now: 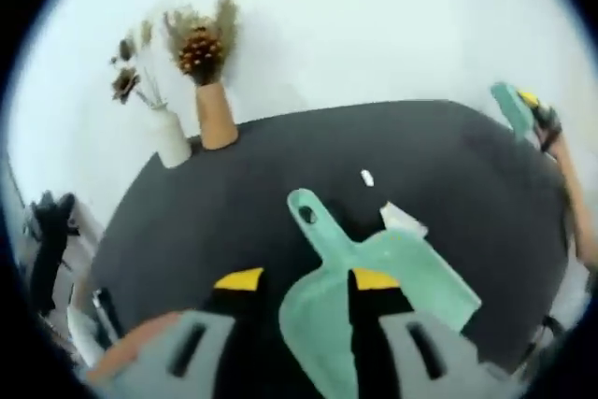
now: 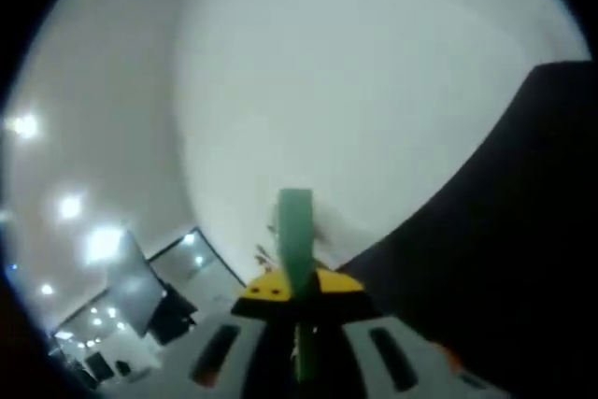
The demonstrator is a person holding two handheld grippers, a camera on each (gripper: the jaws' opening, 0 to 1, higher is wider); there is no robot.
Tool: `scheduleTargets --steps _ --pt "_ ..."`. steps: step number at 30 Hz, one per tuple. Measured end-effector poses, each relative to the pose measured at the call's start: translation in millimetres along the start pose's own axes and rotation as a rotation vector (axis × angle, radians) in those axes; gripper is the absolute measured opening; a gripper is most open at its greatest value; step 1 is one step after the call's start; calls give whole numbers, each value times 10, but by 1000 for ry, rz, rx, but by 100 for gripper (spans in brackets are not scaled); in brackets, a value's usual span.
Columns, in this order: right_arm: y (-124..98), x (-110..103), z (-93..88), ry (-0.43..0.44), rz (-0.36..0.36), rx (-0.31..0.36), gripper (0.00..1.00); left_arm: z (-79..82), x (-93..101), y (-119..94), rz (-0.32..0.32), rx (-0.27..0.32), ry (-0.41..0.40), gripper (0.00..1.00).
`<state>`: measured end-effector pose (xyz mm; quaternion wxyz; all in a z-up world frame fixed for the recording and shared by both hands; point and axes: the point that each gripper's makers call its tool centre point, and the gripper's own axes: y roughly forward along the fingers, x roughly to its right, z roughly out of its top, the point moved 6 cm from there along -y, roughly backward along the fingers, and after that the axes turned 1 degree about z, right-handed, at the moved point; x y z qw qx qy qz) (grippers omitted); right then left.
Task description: Pick up the broom and sweep the trash on the tabletop into the dustpan.
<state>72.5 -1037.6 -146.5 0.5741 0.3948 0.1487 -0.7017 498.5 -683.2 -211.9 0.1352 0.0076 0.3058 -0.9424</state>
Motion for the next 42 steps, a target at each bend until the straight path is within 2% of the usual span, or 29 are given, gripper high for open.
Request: scheduleTargets --steps 4,9,13,19,25,32,37,42 --pt "-7 -11 -29 -3 -2 -1 6 -38 -35 20 -36 -7 22 30" --pt "-19 -27 -46 -6 -1 0 6 -127 -117 47 -80 -35 -1 29" --pt "-20 -30 -50 -9 -3 -1 6 -181 -147 70 -99 -32 -11 26" --pt "-18 -27 -79 -16 -10 -6 6 -236 -153 128 -116 -44 20 23" --pt "-19 -33 -99 -20 -14 -9 6 -266 -189 160 -85 -47 23 9" --pt "1 -10 -45 -20 -13 -11 6 -286 -169 121 -59 -38 -8 8" --pt "4 -12 -42 -16 -10 -10 6 -283 -163 72 -21 -8 -75 6" --pt "4 -18 -70 -12 -9 -13 6 -270 -177 -16 35 23 -198 5"
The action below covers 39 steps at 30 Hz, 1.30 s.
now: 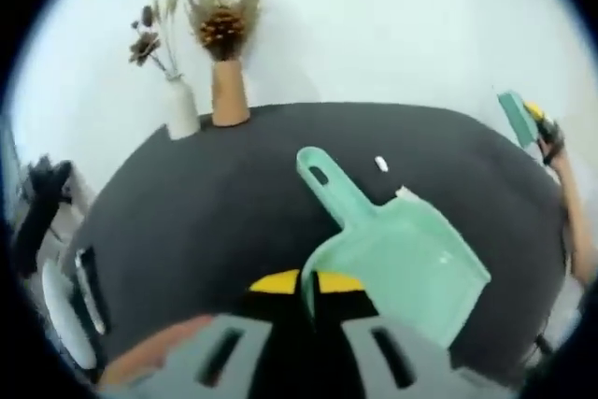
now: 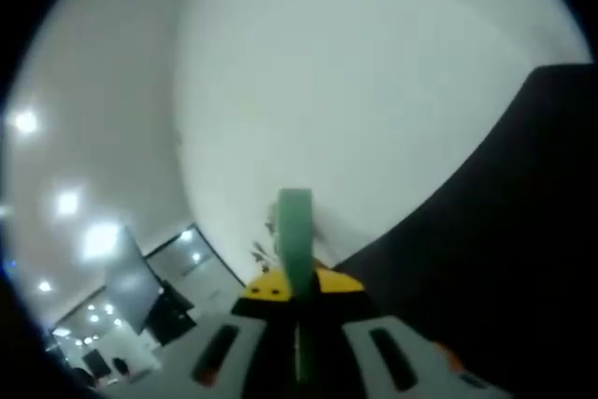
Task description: Pick up the broom and sweep the trash on the tabletop into the dustpan.
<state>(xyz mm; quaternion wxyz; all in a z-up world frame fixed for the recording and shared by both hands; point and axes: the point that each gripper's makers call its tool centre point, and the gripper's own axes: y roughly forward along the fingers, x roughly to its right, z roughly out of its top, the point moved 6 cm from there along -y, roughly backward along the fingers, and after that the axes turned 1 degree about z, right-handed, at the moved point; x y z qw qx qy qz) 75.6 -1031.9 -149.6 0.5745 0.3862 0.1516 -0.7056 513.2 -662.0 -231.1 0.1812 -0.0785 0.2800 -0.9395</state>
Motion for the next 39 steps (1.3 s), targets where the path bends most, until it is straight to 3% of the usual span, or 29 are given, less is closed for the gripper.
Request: scheduleTargets --steps 3,8,11,13,16,19,23,30,32,35,36,39 --pt "8 16 18 5 -1 -1 6 16 -46 -52 49 9 -81 4" --pt "16 22 56 11 7 2 6 -68 -161 -133 172 -27 -242 4" --pt "19 28 83 18 13 5 6 -127 -268 -197 261 7 -295 4" --pt "14 13 70 22 18 6 6 -164 -289 -239 281 40 -357 4" --pt "16 -20 72 26 35 8 6 -215 -303 -307 334 73 -367 4" --pt "19 -46 74 31 50 8 6 -271 -229 -312 298 44 -403 5" --pt "5 -87 45 37 67 10 6 -334 -177 -291 284 -1 -369 6" --pt "-24 -130 -9 34 74 13 6 -249 -98 -259 213 21 -314 19" --pt "-25 -133 -18 32 73 12 6 -216 -102 -245 198 13 -245 21" --pt "-30 -145 -50 24 69 8 6 -254 -107 -227 191 -62 -159 22" --pt "-29 -140 -49 23 66 8 6 -235 -107 -221 191 -56 -109 22" --pt "-27 -140 -59 15 60 5 6 -197 -123 -205 176 -45 -61 25"
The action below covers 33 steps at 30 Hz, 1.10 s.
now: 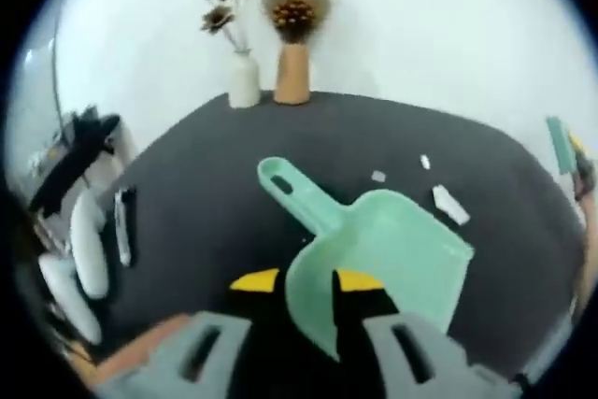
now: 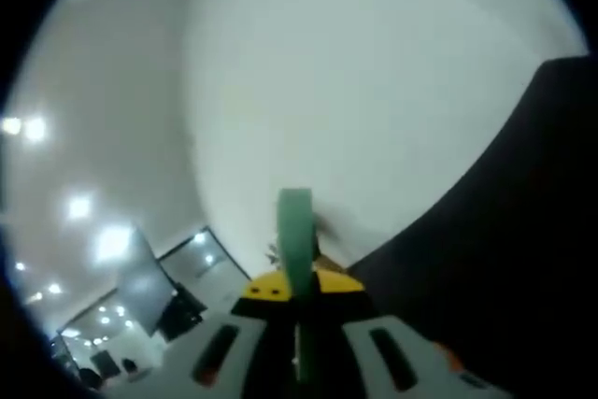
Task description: Pick up the broom and sweep the trash on the tabletop into the dustpan.
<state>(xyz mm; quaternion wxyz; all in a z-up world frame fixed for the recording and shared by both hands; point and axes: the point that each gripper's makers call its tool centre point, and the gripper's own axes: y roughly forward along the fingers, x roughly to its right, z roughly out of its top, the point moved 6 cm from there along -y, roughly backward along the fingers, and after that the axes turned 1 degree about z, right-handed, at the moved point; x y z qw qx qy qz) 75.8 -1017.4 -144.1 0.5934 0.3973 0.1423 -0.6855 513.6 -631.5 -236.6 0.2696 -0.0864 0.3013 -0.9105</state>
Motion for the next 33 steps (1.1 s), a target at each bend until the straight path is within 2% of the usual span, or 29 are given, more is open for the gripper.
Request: scheduleTargets --steps 1,2,4,5,7,8,9,11,12,14,18,19,21,25,31,33 --pt "1 1 -4 -2 -2 -1 6 19 5 7 -13 11 37 24" --pt "2 0 -8 -3 -3 -3 6 8 -1 8 -18 -13 65 24" --pt "0 -3 -38 -8 -9 -7 6 30 13 34 -42 -1 143 22" --pt "-1 -3 -49 -8 -10 -11 6 21 3 35 -37 -17 148 21" --pt "-5 -9 -64 -7 -10 -11 6 56 22 45 -76 13 188 20" --pt "-7 -14 -70 -8 -10 -10 6 60 24 48 -95 5 197 20" --pt "-9 -17 -78 -10 -11 -11 6 74 43 55 -125 17 228 20" --pt "-10 -24 -102 -14 -16 -12 6 75 28 68 -137 3 265 20" --pt "-10 -26 -113 -14 -17 -14 6 89 37 82 -159 15 310 20" --pt "-10 -34 -136 -17 -20 -17 6 95 5 104 -149 1 297 20" --pt "-11 -51 -177 -26 -27 -21 6 157 -30 144 -190 17 326 20" --pt "-10 -54 -188 -27 -28 -23 6 162 -46 158 -185 7 326 19" --pt "-5 -44 -180 -31 -31 -26 6 162 -54 178 -220 -7 343 19" --pt "-9 -51 -199 -36 -36 -27 6 158 -31 186 -246 -9 356 16" --pt "-1 -60 -240 -41 -42 -34 6 140 -31 222 -244 -14 365 11" --pt "13 -32 -189 -41 -43 -36 6 133 -24 217 -242 -12 351 9"
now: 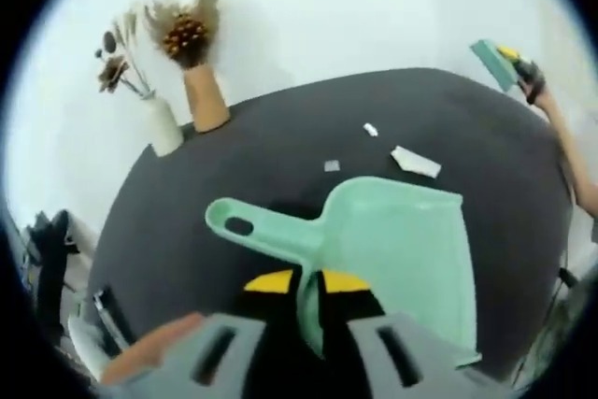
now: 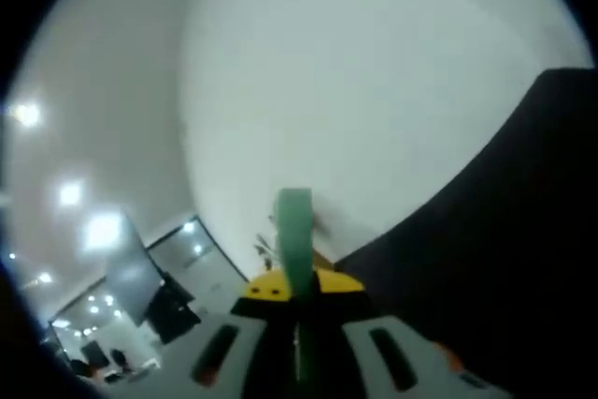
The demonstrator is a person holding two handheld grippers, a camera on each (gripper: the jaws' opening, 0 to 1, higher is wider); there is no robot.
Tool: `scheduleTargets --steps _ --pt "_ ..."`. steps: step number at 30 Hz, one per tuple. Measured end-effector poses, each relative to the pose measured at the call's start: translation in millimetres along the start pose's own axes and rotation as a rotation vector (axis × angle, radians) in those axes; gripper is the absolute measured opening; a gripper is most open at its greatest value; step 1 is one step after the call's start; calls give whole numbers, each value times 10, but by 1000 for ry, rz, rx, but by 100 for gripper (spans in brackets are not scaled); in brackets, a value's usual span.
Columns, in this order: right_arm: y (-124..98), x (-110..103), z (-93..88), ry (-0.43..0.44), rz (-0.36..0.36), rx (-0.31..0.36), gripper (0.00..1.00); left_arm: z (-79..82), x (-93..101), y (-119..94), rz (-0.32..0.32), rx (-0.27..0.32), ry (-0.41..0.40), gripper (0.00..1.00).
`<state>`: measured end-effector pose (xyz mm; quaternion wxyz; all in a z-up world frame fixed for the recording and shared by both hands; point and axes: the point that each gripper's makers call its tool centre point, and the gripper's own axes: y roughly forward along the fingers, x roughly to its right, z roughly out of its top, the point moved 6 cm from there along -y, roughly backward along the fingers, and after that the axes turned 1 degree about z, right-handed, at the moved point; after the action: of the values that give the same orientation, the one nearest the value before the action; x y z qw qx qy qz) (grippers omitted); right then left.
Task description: Pick up the broom and sweep the trash on the tabletop into the dustpan.
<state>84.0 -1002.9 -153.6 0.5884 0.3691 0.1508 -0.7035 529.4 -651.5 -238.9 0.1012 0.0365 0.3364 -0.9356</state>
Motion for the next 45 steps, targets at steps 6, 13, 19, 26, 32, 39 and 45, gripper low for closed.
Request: scheduleTargets --steps 6,13,19,26,32,39,45 --pt "14 20 37 3 1 -2 6 21 4 -53 48 32 -69 5" --pt "46 55 102 0 5 -9 6 5 27 -187 152 41 -192 4" --pt "55 48 166 7 25 -3 6 -76 37 -257 260 20 -356 4" --pt "65 116 290 34 42 9 6 -166 48 -250 312 3 -580 4" --pt "74 124 297 54 52 12 6 -223 112 -251 364 30 -646 4" --pt "50 82 283 54 62 22 6 -232 168 -283 437 55 -631 4" --pt "35 66 245 73 69 29 6 -201 201 -256 363 109 -710 14"
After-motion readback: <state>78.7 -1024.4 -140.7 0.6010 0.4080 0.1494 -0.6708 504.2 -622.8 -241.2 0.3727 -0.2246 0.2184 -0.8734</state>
